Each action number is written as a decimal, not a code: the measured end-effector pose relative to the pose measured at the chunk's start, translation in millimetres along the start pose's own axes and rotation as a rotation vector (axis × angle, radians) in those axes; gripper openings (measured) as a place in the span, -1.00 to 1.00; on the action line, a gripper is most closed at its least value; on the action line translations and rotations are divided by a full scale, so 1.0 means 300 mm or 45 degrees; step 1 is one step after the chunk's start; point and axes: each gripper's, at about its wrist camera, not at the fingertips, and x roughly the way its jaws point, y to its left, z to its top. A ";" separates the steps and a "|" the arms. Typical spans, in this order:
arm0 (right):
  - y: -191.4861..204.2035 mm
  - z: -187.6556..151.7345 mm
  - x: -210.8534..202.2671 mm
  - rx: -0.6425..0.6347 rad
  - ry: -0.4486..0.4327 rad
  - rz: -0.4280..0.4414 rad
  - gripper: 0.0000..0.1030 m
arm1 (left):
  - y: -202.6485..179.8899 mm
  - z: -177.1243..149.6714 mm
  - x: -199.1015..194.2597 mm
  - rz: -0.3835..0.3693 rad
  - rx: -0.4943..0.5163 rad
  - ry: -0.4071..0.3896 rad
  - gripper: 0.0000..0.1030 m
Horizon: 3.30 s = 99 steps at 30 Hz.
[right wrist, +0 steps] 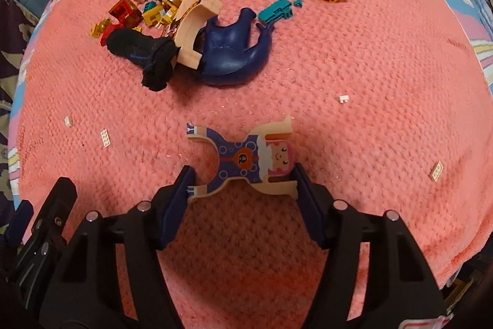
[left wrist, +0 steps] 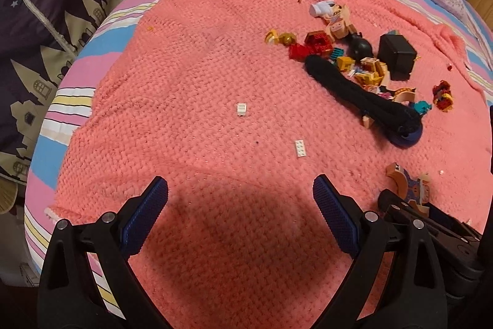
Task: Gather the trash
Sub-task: 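Carry the blue-dressed figure over the wastebasket and open the right tool, then move the right tool back to the toy pile on the blanket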
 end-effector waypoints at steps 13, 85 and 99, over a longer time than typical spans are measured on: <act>-0.220 -0.067 -0.157 0.225 -0.069 0.001 0.19 | -0.155 -0.018 -0.143 -0.151 0.142 -0.060 0.79; -1.338 -0.662 -0.526 1.267 -0.279 -0.238 0.39 | -1.223 -0.523 -0.643 -0.640 1.040 -0.165 0.79; -0.653 -0.051 -0.460 0.492 -0.287 -0.004 0.39 | -0.576 0.019 -0.466 -0.286 0.325 -0.252 0.79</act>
